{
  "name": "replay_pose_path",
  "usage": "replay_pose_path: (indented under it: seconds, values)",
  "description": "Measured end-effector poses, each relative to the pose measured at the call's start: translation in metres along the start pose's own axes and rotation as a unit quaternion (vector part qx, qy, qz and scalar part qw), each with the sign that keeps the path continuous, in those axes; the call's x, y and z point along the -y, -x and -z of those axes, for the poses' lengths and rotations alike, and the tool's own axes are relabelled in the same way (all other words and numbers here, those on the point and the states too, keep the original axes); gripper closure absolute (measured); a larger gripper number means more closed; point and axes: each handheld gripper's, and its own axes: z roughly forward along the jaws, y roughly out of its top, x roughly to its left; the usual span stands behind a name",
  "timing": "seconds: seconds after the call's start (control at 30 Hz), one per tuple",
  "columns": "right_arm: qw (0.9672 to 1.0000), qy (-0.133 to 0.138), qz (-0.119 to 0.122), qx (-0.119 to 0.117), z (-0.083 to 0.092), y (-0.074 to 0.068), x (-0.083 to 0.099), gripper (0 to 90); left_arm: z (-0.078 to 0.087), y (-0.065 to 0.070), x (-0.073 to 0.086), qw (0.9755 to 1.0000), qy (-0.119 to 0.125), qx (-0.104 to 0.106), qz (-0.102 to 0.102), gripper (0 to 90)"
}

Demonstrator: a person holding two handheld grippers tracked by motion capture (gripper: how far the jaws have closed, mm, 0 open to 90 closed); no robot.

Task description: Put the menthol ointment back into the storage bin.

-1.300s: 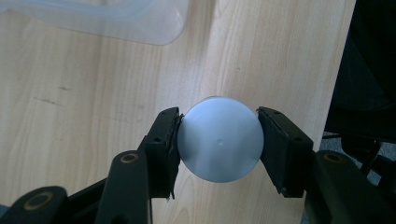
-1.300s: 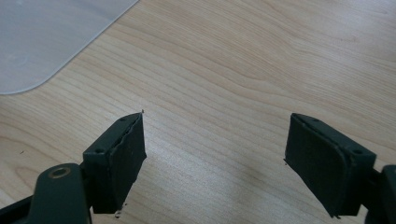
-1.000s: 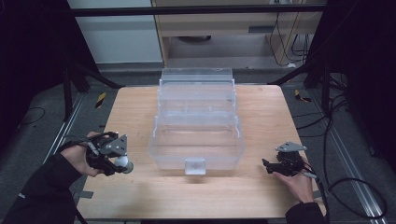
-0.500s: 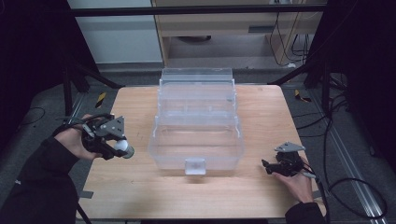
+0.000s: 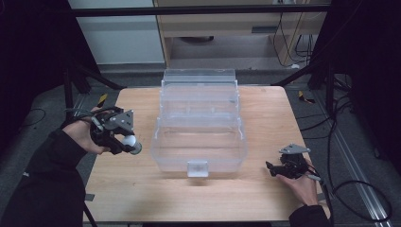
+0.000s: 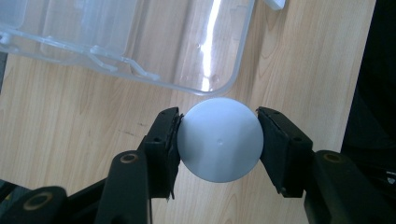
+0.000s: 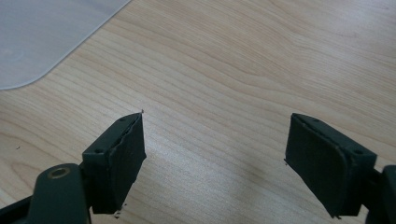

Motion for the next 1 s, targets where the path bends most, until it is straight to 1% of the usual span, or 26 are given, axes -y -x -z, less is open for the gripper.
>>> replay_pose_path:
  seconds: [0.03, 0.1, 0.2, 0.23, 0.3, 0.33, 0.37, 0.4, 0.43, 0.5, 0.53, 0.6, 1.0]
  values:
    - [1.0000, -0.001, 0.001, 0.000, 0.000, 0.000, 0.000, 19.8, -0.001, -0.001, -0.002, 1.0000, 0.004, 0.001, 0.002, 50.1]
    - [1.0000, 0.000, -0.001, -0.001, -0.001, 0.001, 0.000, 19.8, -0.002, -0.004, -0.006, 1.0000, -0.002, 0.003, -0.003, 50.1]
    - [1.0000, 0.001, 0.000, -0.001, 0.000, 0.001, 0.000, 19.8, -0.006, -0.006, -0.012, 1.0000, -0.001, 0.006, -0.003, 50.1]
    - [1.0000, 0.001, 0.001, 0.000, -0.001, 0.001, 0.001, 19.9, -0.007, -0.007, -0.015, 1.0000, -0.001, 0.005, -0.008, 50.2]
    - [1.0000, 0.001, 0.001, 0.000, -0.001, 0.001, 0.001, 19.9, -0.009, -0.008, -0.019, 0.9999, 0.000, 0.008, -0.008, 50.2]
    - [1.0000, 0.001, 0.002, 0.000, -0.001, 0.001, 0.001, 19.9, -0.010, -0.009, -0.021, 0.9999, 0.001, 0.007, -0.012, 50.2]
    - [1.0000, 0.000, 0.001, -0.001, -0.001, 0.001, 0.001, 19.8, -0.011, -0.009, -0.022, 0.9999, 0.001, 0.009, -0.008, 50.2]
    - [1.0000, 0.000, 0.001, -0.001, -0.001, 0.001, 0.001, 19.9, -0.012, -0.011, -0.024, 0.9999, 0.003, 0.009, -0.012, 50.2]
    - [1.0000, 0.001, 0.002, 0.000, -0.001, 0.001, 0.001, 19.8, -0.012, -0.011, -0.025, 0.9999, 0.003, 0.010, -0.009, 50.2]
    - [1.0000, 0.000, 0.001, -0.001, -0.001, 0.001, 0.001, 19.9, -0.014, -0.013, -0.028, 0.9998, -0.001, 0.011, -0.015, 50.2]
    - [1.0000, 0.000, 0.000, -0.001, -0.001, 0.001, 0.001, 19.9, -0.016, -0.013, -0.029, 0.9999, -0.001, 0.012, -0.012, 50.1]
    - [1.0000, -0.001, 0.001, -0.001, -0.001, 0.001, 0.001, 19.9, -0.019, -0.014, -0.031, 0.9998, -0.004, 0.014, -0.015, 50.1]
    - [1.0000, -0.005, 0.004, 0.000, -0.002, 0.001, 0.002, 19.9, -0.037, -0.021, -0.045, 0.9993, -0.006, 0.027, -0.025, 50.2]
